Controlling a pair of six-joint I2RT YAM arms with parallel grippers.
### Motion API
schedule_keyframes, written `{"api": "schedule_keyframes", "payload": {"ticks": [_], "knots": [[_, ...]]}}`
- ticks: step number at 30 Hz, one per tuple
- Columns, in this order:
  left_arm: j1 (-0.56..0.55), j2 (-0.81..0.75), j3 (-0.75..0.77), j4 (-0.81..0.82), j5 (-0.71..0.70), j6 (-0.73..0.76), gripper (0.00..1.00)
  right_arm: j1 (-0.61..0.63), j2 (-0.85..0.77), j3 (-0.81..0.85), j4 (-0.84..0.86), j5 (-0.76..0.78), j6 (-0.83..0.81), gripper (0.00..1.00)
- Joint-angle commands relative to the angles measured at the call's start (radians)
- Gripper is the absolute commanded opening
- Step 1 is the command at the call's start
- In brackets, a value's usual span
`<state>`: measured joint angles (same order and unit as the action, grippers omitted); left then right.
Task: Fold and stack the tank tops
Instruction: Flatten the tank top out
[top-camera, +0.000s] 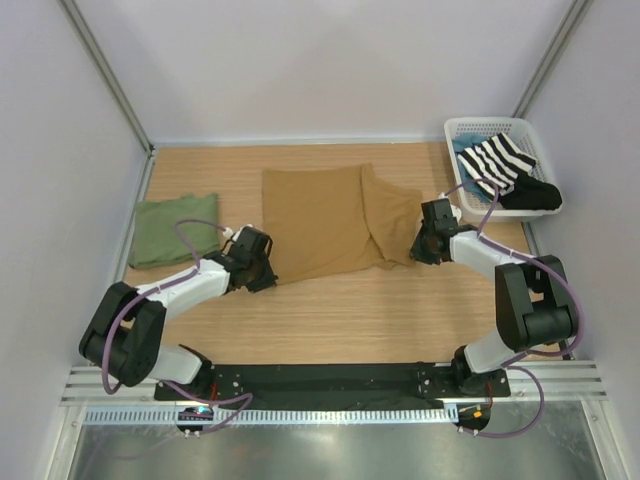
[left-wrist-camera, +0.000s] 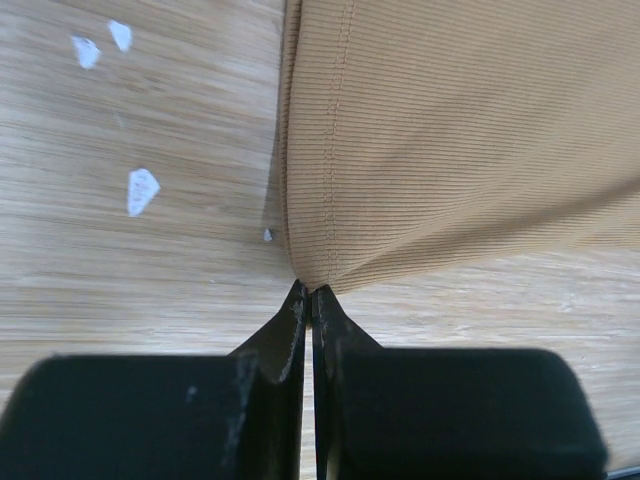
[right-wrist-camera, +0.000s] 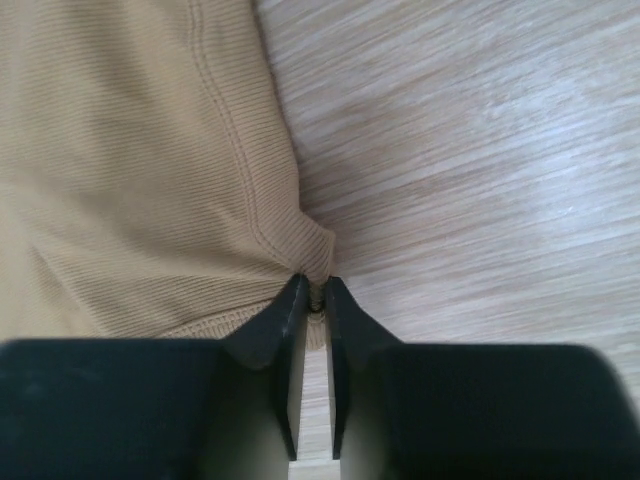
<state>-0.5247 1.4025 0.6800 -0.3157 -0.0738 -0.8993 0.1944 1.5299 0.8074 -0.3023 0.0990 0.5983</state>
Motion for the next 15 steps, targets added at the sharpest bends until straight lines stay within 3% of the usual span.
{"api": "schedule_keyframes", "payload": {"ticks": [1,2,6,12,14,15], "knots": [[0.029,-0.048,-0.002,-0.019,0.022,0.052,0.0,0.0,0.003,0.001,0.048,0.05,0.026,0.08],[0.049,-0.051,-0.002,-0.023,0.029,0.057,0.0,-0.003,0.0,0.003,0.031,0.063,0.031,0.01],[0.112,-0.076,-0.026,-0.013,0.071,0.069,0.0,-0.003,-0.077,-0.019,-0.02,0.273,0.073,0.01],[0.149,-0.105,-0.08,0.02,0.109,0.06,0.0,-0.012,-0.174,-0.014,-0.104,0.433,0.138,0.02],[0.163,-0.115,-0.091,0.026,0.117,0.062,0.0,-0.013,-0.182,-0.008,-0.116,0.458,0.141,0.34],[0.164,-0.115,-0.091,0.026,0.121,0.066,0.0,-0.013,-0.177,-0.004,-0.118,0.456,0.133,0.41]]}}
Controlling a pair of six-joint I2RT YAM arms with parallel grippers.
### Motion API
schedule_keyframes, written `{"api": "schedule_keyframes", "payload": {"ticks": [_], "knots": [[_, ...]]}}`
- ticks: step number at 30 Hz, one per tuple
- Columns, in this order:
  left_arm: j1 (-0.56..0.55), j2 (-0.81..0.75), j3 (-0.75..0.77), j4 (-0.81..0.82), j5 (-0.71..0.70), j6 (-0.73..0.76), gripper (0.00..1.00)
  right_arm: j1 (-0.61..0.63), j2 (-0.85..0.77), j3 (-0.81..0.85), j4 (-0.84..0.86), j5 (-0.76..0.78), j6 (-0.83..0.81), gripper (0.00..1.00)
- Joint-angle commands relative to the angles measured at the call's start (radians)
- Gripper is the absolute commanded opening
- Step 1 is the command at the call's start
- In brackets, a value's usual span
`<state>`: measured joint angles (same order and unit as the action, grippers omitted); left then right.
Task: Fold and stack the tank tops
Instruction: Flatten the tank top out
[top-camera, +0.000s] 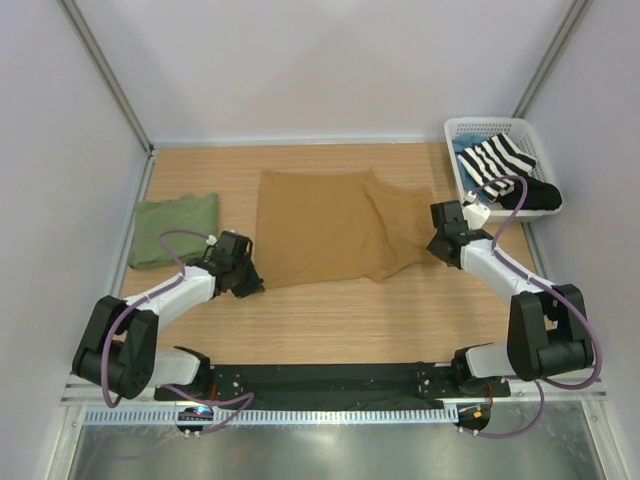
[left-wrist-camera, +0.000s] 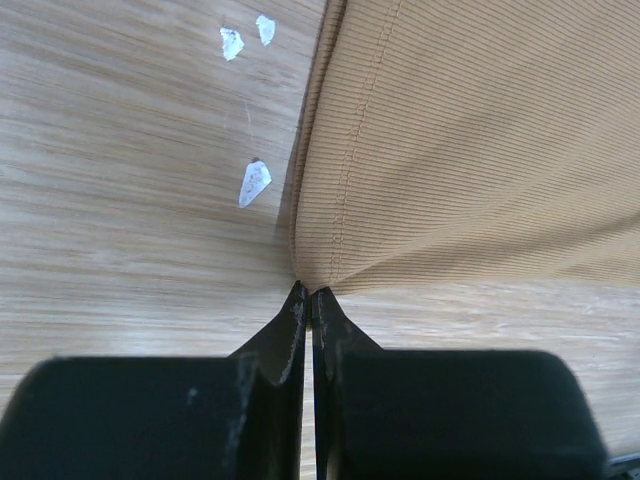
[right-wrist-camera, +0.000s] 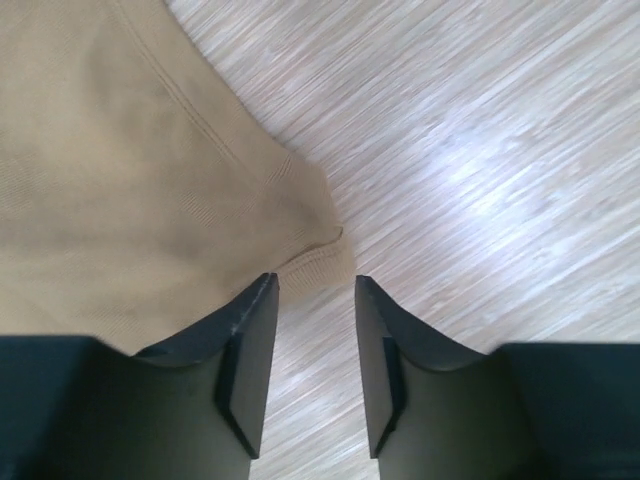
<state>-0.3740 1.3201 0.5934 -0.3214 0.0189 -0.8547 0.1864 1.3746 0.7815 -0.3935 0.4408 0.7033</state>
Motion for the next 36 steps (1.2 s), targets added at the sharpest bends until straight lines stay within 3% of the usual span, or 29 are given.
{"api": "schedule_keyframes", "payload": {"ticks": [1,8,12,18,23,27,31,36], "knots": [[0.014,-0.032,-0.004,0.031,0.041,0.025,0.0,-0.004,-0.017,0.038,-0.034,0.101,0.022,0.44],[0.017,-0.05,-0.015,0.022,0.024,0.039,0.0,-0.004,-0.014,0.059,-0.025,0.043,-0.002,0.44],[0.046,-0.068,-0.014,0.012,0.049,0.055,0.0,-0.004,0.012,0.081,-0.022,-0.03,-0.018,0.38],[0.095,-0.073,-0.027,0.016,0.099,0.08,0.0,-0.016,0.044,0.018,0.03,-0.08,0.064,0.35],[0.11,-0.076,-0.037,0.019,0.116,0.1,0.0,-0.074,0.153,0.009,0.068,-0.105,0.09,0.2],[0.109,-0.076,-0.044,0.022,0.122,0.1,0.0,-0.126,0.214,-0.002,0.078,-0.11,0.107,0.14],[0.11,-0.082,-0.046,0.022,0.125,0.098,0.0,-0.134,0.186,0.004,0.001,-0.002,0.127,0.17],[0.11,-0.104,-0.047,0.024,0.154,0.088,0.0,-0.134,0.11,0.002,-0.011,0.007,0.078,0.36]]}}
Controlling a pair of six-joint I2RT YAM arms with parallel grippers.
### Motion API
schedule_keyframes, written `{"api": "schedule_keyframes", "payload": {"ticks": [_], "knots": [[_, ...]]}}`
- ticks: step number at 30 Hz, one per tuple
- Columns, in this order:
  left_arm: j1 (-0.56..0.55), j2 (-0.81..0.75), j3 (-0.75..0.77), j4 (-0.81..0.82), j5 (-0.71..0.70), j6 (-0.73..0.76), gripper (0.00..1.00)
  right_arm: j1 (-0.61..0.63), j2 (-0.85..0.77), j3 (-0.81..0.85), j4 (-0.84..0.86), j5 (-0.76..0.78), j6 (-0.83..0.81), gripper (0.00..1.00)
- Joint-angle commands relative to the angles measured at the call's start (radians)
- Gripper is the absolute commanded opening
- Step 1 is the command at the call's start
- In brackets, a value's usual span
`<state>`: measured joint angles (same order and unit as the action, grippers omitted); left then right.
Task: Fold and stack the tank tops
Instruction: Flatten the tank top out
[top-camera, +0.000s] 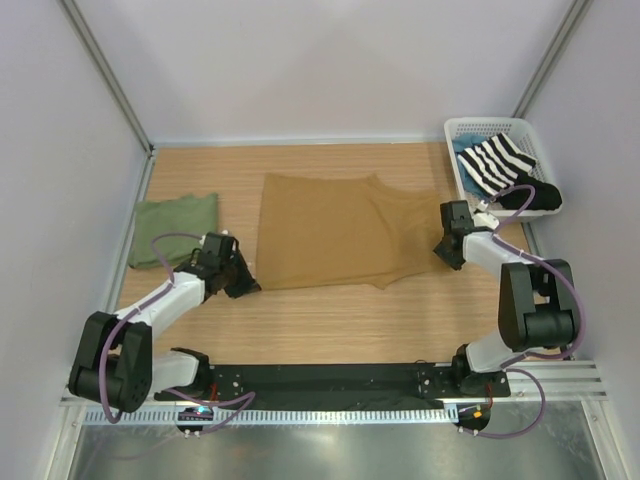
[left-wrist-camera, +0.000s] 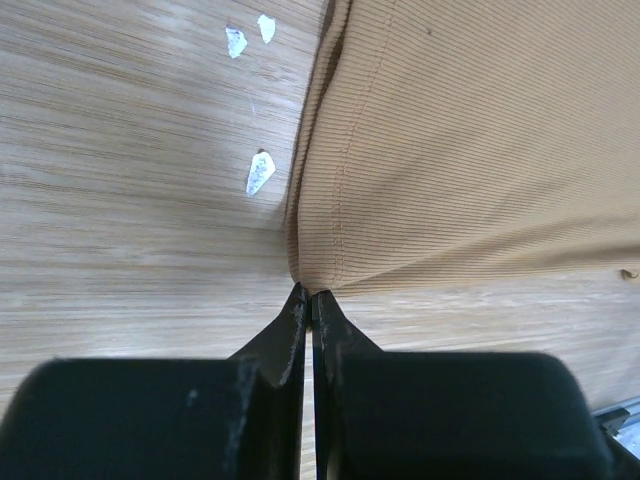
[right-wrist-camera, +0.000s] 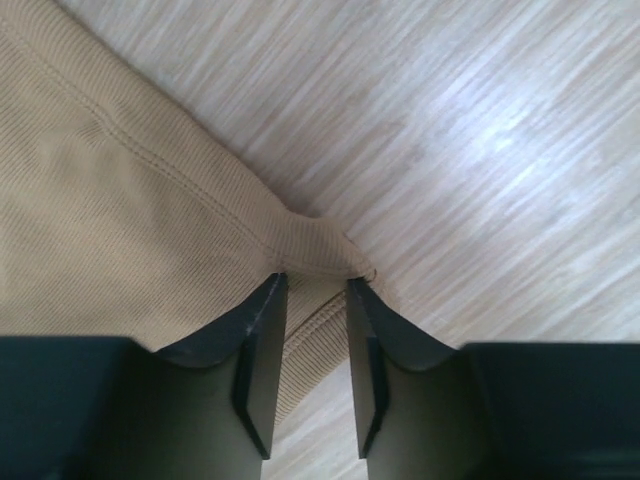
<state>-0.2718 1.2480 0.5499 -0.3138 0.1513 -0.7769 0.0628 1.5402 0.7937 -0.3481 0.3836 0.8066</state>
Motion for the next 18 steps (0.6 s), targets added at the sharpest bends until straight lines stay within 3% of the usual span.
{"api": "schedule_keyframes", "payload": {"ticks": [1,6,12,18], "knots": [[0.008,-0.039,-0.004,0.015,0.024,0.01,0.0,-0.009,-0.087,-0.013,-0.049,0.052,-0.052,0.38],[0.008,-0.05,0.002,0.005,0.031,0.019,0.04,0.002,-0.158,-0.03,0.004,-0.231,-0.167,0.4],[0.008,-0.056,-0.007,0.004,0.037,0.019,0.09,0.051,-0.262,-0.07,0.009,-0.418,-0.219,0.48],[0.008,-0.041,-0.019,0.013,0.036,0.019,0.08,0.228,-0.259,-0.088,-0.026,-0.433,-0.212,0.5]]}}
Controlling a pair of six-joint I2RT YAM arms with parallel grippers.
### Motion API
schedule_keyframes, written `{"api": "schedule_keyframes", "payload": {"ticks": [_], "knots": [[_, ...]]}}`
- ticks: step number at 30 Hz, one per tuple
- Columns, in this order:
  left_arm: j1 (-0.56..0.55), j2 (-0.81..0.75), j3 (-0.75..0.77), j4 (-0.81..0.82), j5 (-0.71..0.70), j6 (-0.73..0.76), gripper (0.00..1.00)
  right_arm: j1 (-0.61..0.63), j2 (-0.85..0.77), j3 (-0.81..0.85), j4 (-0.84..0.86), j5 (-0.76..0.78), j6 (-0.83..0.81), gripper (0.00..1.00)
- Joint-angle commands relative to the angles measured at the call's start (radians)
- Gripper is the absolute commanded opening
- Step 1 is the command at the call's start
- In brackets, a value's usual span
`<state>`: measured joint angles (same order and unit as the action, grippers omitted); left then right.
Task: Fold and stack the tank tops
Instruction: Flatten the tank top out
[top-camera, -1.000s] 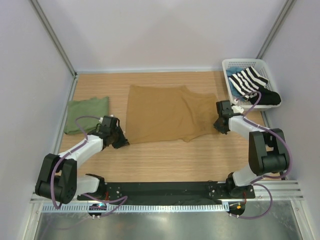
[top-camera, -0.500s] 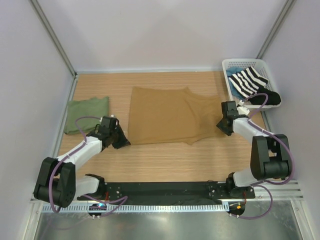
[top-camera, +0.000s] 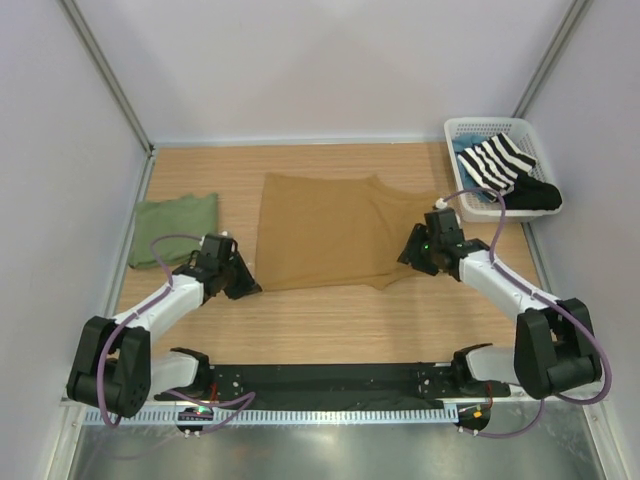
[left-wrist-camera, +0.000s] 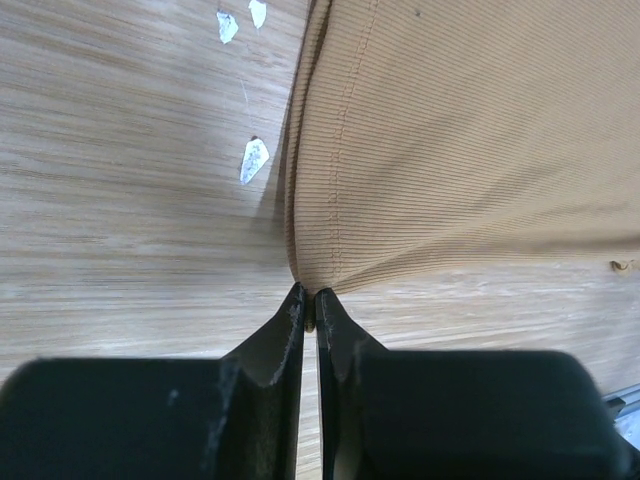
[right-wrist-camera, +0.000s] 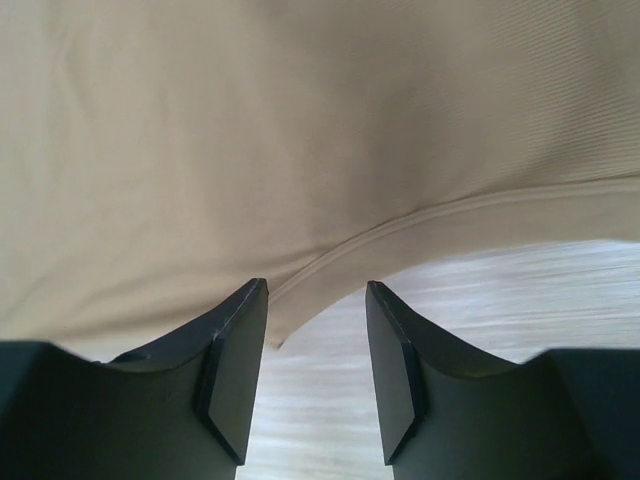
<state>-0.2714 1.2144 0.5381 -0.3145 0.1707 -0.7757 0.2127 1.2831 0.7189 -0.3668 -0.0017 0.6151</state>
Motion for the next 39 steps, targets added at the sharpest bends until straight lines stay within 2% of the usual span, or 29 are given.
{"api": "schedule_keyframes", "payload": {"ticks": [1,6,17,23,26,27,30,33,39], "knots": [[0.006,-0.006,-0.009,0.014,0.016,0.018,0.07,0.102,0.004,-0.018,-0.004,-0.037,-0.015,0.51],[0.006,-0.007,-0.018,0.017,0.013,0.021,0.05,0.209,0.036,-0.05,0.045,-0.006,0.025,0.57],[0.006,0.005,-0.018,0.025,0.018,0.024,0.01,0.255,0.137,-0.041,0.08,0.088,0.028,0.52],[0.005,0.014,-0.013,0.022,0.02,0.027,0.0,0.301,0.185,-0.015,0.095,0.103,0.026,0.42],[0.003,0.019,-0.015,0.022,0.023,0.027,0.0,0.318,0.199,0.005,0.071,0.13,0.028,0.28],[0.004,0.019,-0.015,0.02,0.021,0.026,0.0,0.321,0.193,0.005,0.054,0.137,0.032,0.17],[-0.002,0.011,-0.021,0.015,0.021,0.027,0.0,0.324,0.151,-0.002,0.011,0.17,0.04,0.05],[-0.028,0.005,-0.018,-0.014,0.0,0.024,0.0,0.324,0.11,-0.027,-0.047,0.192,0.044,0.01],[-0.135,-0.039,-0.055,-0.057,-0.045,-0.045,0.0,0.338,0.001,-0.145,-0.092,0.143,0.081,0.04]]}}
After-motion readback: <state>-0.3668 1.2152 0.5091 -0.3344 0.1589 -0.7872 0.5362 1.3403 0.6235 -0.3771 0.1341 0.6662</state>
